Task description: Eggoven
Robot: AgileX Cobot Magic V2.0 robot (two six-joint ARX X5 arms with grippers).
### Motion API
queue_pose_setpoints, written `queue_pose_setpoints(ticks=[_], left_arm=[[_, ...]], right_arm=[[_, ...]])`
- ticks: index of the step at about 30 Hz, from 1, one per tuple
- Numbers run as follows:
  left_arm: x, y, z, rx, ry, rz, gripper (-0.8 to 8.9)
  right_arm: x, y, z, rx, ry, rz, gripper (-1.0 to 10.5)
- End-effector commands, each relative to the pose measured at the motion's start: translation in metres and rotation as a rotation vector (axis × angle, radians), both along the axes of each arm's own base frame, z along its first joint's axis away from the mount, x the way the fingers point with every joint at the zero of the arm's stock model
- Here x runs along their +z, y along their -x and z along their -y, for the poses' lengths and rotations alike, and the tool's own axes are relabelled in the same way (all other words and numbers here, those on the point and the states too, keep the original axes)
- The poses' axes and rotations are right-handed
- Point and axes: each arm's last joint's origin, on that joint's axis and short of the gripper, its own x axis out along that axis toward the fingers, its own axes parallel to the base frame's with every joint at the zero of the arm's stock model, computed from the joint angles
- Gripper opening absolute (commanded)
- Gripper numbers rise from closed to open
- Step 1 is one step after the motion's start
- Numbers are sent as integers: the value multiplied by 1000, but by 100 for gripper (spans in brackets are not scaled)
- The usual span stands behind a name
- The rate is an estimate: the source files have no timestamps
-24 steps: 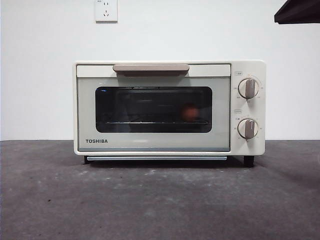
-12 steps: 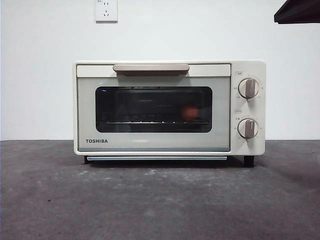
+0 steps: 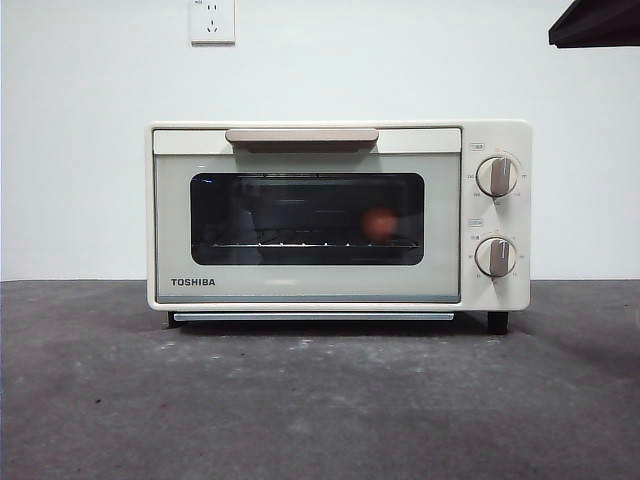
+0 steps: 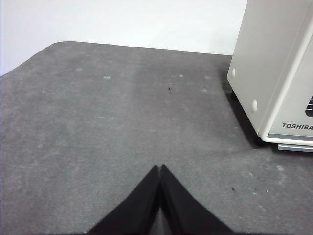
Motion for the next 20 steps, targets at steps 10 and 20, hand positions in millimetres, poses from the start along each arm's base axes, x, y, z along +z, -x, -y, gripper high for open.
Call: queue_pose_setpoints(ticks=[10,20], left_arm=[[-10,-1,0,4,3,-30,8],[-10,-1,0,4,3,-30,8]], right_arm=[[7,5,11,-64,35,88,4],[-11,12,54,-324,155,46,4]])
